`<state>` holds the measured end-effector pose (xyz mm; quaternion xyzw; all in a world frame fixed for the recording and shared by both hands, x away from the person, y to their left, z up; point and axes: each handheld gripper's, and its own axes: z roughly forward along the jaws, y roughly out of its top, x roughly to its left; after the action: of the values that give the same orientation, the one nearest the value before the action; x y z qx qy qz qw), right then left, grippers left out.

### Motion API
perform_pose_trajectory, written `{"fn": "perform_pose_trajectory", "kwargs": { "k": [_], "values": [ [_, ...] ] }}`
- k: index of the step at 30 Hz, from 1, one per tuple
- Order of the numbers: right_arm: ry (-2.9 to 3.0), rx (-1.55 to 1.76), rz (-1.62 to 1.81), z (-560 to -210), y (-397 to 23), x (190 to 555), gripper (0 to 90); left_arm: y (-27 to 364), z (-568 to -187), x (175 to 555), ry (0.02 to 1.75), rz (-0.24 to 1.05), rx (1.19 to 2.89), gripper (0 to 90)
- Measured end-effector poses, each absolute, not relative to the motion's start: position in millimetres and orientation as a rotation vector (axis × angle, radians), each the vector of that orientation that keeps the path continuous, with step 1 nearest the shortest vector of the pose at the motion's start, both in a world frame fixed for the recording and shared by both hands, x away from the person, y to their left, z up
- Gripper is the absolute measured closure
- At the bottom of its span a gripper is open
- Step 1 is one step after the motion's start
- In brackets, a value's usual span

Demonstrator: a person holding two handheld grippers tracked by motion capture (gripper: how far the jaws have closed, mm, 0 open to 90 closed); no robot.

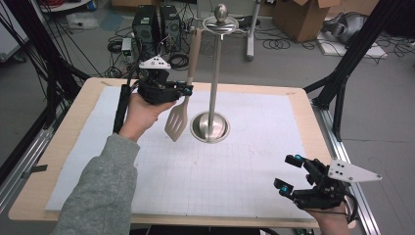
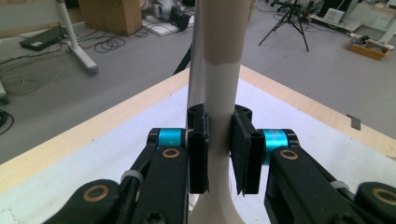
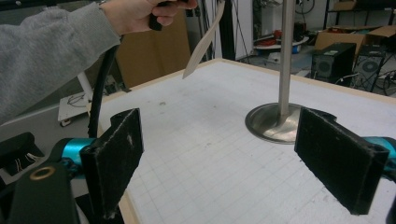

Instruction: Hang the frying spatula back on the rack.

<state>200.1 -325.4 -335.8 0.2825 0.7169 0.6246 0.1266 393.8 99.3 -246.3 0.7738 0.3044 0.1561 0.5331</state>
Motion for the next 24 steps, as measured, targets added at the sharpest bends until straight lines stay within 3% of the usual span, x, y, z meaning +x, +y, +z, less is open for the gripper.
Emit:
{"fn": "perform_pose_trajectory", "kwargs": {
  "k": [18,24],
  "values": [
    [2.085,0.827,1.823,-337.0,-326.6,200.4,14.6,91.3,-252.1,400.9,0.722,0.428,1.834,76.9],
    [2.085,0.828,1.822,-337.2,-326.8,200.2,14.6,97.7,-253.2,400.0,0.763,0.420,1.819,59.6]
  ]
}}
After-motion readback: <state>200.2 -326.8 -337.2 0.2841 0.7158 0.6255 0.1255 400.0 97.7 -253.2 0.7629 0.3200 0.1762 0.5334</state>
